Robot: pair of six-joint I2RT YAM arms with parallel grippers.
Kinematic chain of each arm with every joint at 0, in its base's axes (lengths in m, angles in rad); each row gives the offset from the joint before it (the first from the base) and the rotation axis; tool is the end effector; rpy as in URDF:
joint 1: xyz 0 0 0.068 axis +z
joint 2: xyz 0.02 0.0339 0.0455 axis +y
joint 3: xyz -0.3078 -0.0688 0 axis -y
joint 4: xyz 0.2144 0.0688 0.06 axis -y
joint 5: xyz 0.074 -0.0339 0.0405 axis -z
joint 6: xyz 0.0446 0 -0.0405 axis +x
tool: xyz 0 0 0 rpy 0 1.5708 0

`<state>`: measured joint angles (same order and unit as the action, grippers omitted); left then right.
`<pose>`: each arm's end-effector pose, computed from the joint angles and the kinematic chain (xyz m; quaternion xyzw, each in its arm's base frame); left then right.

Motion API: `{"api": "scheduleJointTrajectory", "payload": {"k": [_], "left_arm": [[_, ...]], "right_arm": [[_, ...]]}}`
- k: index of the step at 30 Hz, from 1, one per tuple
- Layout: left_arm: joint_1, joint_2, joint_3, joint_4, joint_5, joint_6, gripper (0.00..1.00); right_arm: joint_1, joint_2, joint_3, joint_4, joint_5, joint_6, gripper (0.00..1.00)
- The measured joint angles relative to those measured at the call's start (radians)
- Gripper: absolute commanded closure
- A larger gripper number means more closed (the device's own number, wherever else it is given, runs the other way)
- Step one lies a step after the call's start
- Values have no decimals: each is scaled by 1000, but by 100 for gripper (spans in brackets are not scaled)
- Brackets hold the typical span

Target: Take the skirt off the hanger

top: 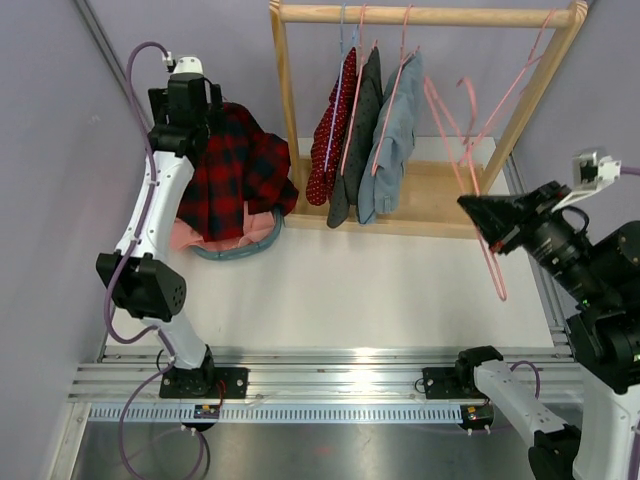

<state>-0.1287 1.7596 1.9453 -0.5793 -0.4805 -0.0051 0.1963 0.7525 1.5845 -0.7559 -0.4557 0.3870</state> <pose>0.3818 -0.0286 0.4708 -0.0820 0.8144 0.1614 0.5513 0.0050 0.0210 0.5314 -0.1019 0.6749 0.3525 0.6402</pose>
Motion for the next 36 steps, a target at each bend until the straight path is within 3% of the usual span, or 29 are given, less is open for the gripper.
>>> {"api": "scheduleJointTrajectory", "payload": {"k": [4, 10, 16, 23, 36], "left_arm": [[-23, -95, -80, -60, 2, -70, 1], [-128, -409, -313, -86, 6, -91, 1], [-140, -669, -628, -51, 40, -109, 1], [-144, -676, -822, -21, 95, -128, 1], [-153, -674, -885, 34, 140, -146, 1]], "right_arm": [[0, 125, 137, 24, 191, -2, 100], [0, 297, 237, 45, 441, 2, 100], [0, 408, 232, 101, 518, 27, 100], [0, 517, 229, 221, 562, 64, 100], [0, 667, 208, 303, 631, 74, 100]]}}
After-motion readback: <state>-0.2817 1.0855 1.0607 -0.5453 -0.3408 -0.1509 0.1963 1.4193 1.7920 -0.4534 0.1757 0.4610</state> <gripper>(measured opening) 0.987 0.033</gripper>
